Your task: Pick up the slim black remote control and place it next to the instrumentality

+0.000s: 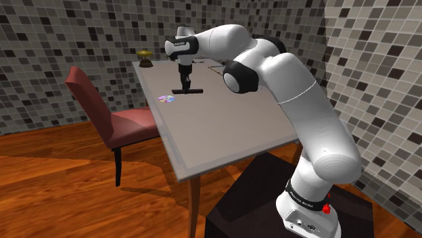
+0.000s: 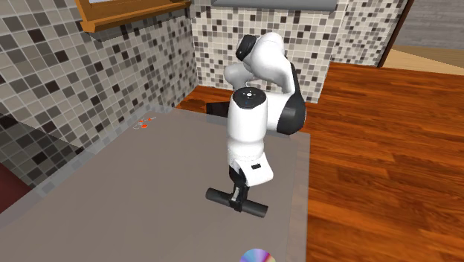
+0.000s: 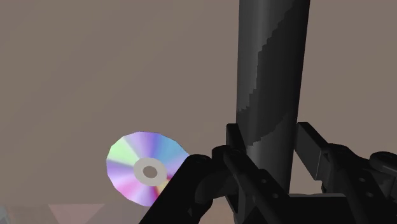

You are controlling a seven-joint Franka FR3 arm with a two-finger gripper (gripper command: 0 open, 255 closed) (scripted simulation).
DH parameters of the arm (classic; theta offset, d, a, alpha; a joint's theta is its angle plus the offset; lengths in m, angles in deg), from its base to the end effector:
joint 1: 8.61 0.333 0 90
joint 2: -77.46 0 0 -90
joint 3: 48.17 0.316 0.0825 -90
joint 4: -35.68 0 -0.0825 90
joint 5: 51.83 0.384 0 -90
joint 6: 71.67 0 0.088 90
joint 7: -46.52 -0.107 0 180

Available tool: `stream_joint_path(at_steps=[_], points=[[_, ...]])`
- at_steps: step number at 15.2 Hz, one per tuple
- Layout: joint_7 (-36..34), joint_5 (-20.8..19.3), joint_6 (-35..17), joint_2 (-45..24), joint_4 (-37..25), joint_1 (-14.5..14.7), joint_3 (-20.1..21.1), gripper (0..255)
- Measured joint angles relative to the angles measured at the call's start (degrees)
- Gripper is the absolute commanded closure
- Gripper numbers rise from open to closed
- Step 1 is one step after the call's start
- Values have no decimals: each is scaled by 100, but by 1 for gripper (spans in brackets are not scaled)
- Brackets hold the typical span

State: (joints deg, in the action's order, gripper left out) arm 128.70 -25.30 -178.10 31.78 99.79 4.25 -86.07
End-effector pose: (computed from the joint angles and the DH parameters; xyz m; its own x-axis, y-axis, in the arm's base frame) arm 0.7431 -0.1333 0.4021 0.4888 0.8723 0.0089 0.8691 -0.4878 0.0820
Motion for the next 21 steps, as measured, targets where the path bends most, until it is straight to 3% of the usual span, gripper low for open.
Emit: stream_joint_path(at_steps=[4, 14, 20, 21], points=[[-39, 68, -92, -219, -126, -48, 74, 255], [74, 191, -691, -400, 341, 26, 159, 255], [78, 206, -744, -435, 360, 26, 173, 255], [78, 207, -744, -436, 360, 26, 173, 0]])
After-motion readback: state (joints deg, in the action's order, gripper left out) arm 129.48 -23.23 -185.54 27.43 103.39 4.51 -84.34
